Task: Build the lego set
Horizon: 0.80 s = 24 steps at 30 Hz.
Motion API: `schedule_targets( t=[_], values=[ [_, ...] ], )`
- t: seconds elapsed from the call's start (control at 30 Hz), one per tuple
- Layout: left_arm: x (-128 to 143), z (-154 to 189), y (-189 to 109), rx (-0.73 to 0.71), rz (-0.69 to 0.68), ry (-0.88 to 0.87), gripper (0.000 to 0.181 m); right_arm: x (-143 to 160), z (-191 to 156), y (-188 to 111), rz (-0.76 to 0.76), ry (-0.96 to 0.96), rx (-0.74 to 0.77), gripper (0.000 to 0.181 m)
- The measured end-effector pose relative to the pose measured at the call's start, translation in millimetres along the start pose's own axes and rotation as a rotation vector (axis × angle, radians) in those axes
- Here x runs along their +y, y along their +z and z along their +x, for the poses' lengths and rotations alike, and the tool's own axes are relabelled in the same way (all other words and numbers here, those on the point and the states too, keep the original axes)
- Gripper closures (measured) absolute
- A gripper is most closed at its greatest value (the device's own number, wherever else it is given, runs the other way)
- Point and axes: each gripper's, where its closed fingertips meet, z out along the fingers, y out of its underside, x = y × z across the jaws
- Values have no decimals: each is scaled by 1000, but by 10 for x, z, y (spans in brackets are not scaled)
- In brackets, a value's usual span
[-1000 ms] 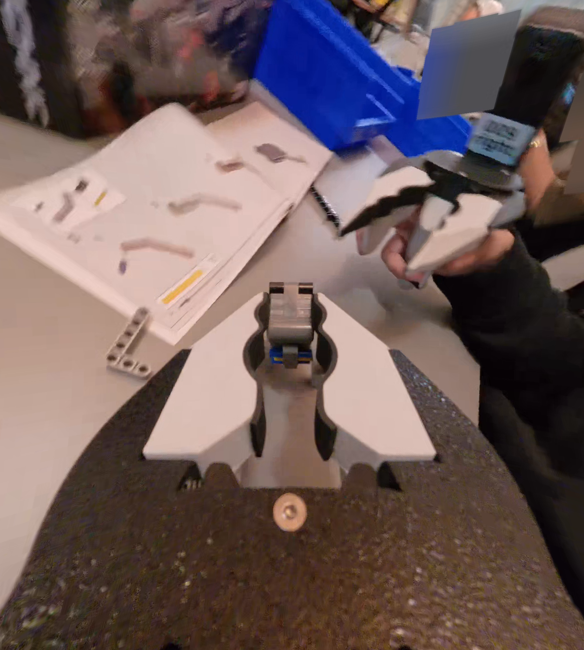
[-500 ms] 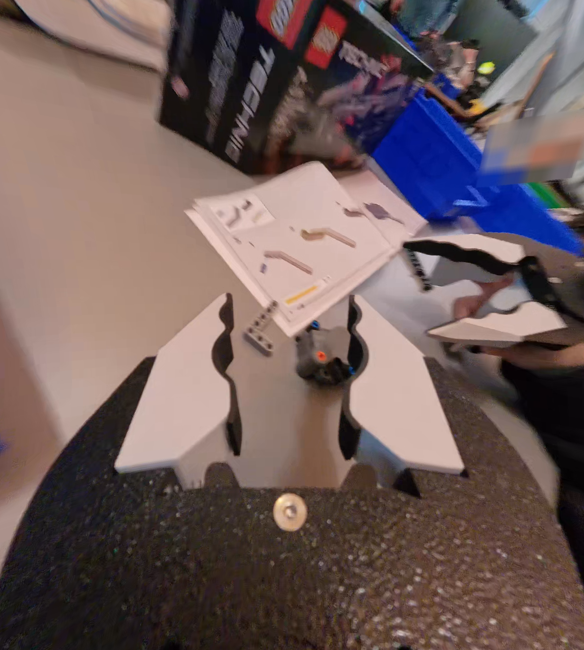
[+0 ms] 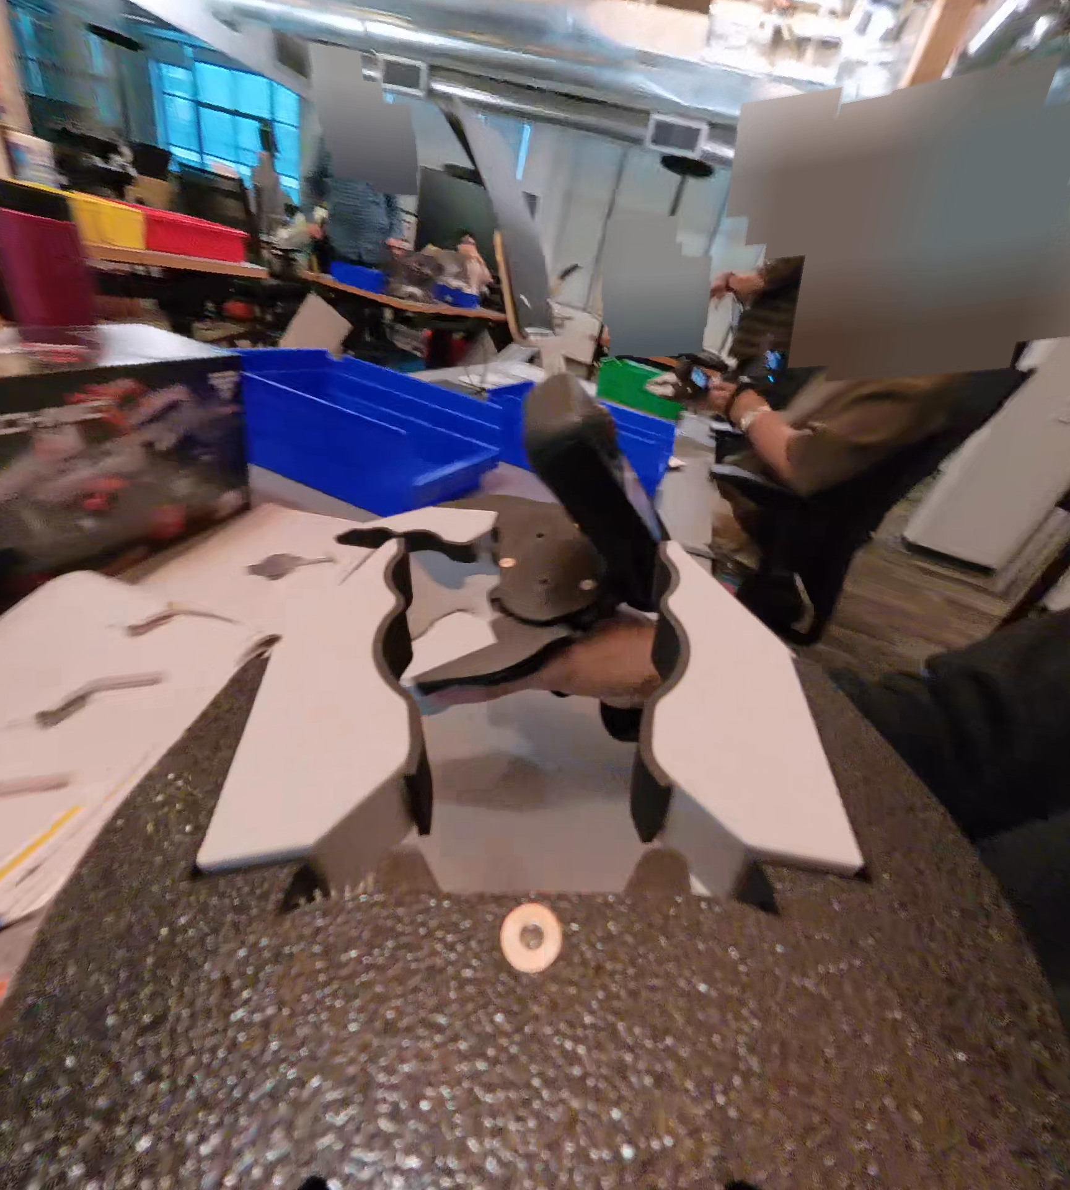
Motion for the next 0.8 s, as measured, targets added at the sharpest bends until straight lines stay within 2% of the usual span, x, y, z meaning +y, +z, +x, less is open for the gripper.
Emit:
schedule_targets(
  t=[0.17,0.23,0.37,0.57,0.8],
  values=[
    [310,433,453,6,-159,23,85,107,295,-155,-65,-25,179,67],
    [326,466,563,-44,-147,27,84,53,385,-245,-53,-42,228,67],
    [306,496,637,-63,-132,16,91,-35,496,-408,-22,-87,293,67],
    [339,435,686,-91,-124,-12,91,21,565,-387,-36,-116,314,68],
    [412,266,702,-146,-151,-1,77,53,718,-384,-54,-198,410,67]
  ],
)
